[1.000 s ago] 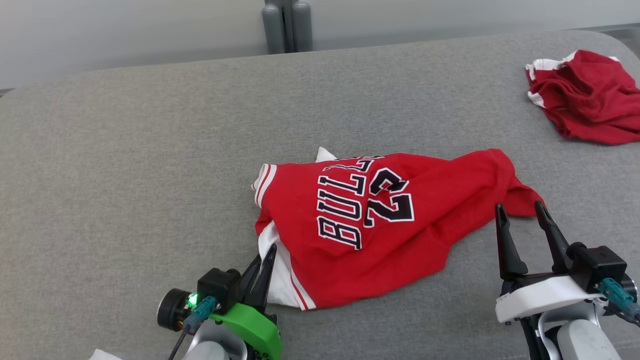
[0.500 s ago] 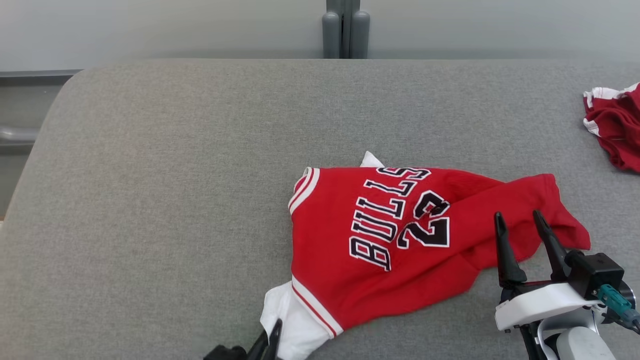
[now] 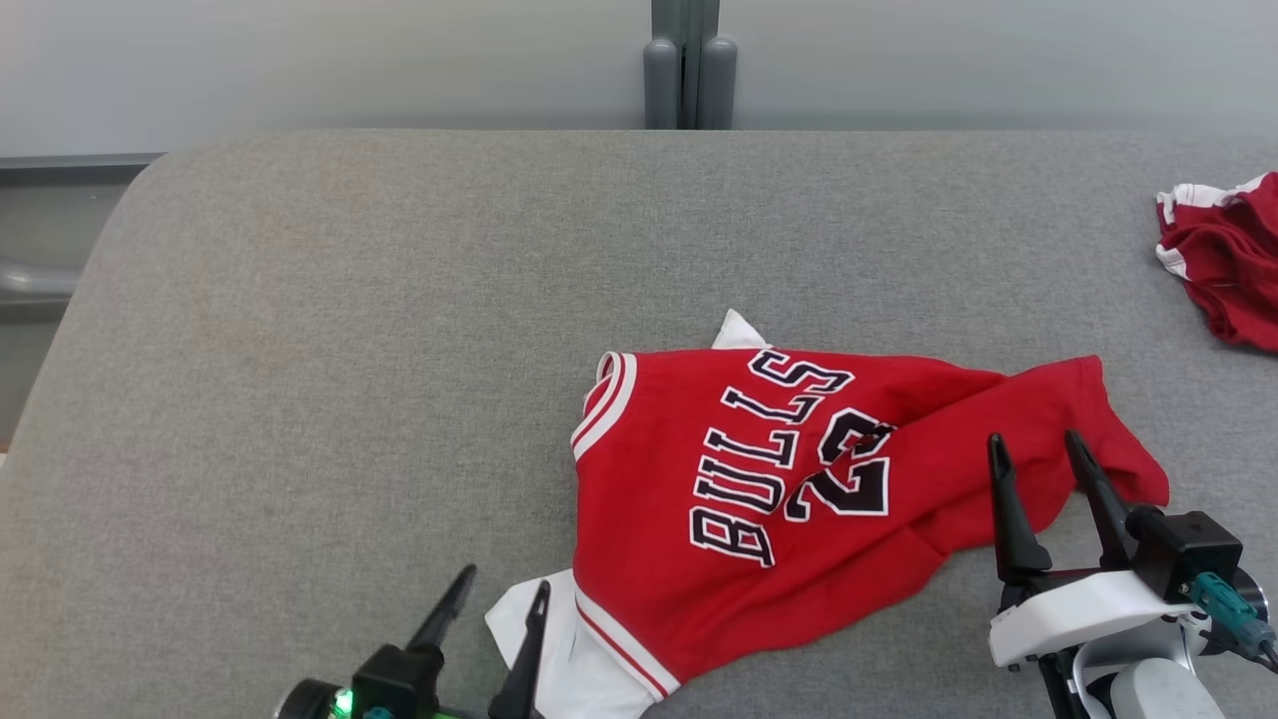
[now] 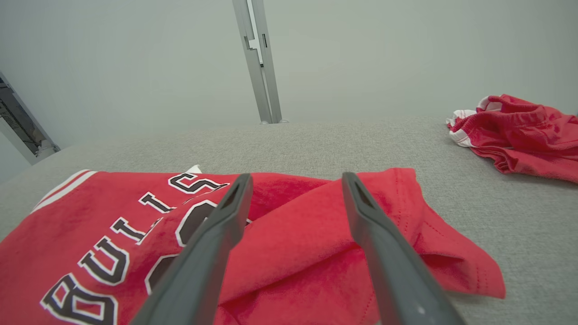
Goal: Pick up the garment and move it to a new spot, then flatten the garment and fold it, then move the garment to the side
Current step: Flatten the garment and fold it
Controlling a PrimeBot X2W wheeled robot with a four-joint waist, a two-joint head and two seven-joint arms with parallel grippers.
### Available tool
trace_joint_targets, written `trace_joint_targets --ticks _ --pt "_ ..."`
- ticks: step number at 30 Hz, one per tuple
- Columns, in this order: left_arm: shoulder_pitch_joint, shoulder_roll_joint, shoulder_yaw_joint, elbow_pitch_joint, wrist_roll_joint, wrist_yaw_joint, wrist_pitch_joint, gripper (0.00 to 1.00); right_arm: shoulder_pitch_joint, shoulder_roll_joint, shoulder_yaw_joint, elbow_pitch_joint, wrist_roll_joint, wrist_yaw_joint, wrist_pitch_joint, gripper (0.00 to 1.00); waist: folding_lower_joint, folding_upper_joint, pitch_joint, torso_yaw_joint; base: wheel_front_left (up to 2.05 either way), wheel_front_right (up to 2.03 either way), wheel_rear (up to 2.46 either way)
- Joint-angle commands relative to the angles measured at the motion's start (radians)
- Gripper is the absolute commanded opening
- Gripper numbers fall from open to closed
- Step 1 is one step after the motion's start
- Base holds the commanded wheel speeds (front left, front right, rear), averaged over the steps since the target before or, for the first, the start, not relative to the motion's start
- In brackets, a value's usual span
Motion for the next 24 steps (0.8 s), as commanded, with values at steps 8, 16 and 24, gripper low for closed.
trace_joint_targets --ticks 8,16,24 --pt "-0.168 0.084 0.043 -0.033 0.034 -0.013 -0.008 1.0 -0.007 -0.001 0.005 0.013 0.001 -0.002 -0.003 1.0 0.0 0.0 -0.007 -0.073 0.0 0.0 0.0" --pt "-0.384 0.111 0.038 0.034 0.034 -0.034 0.01 1.0 -0.023 0.004 0.003 0.014 0.001 -0.002 -0.003 1.0 0.0 0.0 0.027 -0.142 0.0 0.0 0.0" --pt "-0.499 0.098 -0.019 0.184 -0.001 -0.049 0.063 1.0 -0.045 0.011 0.005 0.021 0.007 -0.002 -0.003 1.0 0.0 0.0 0.062 -0.198 0.0 0.0 0.0"
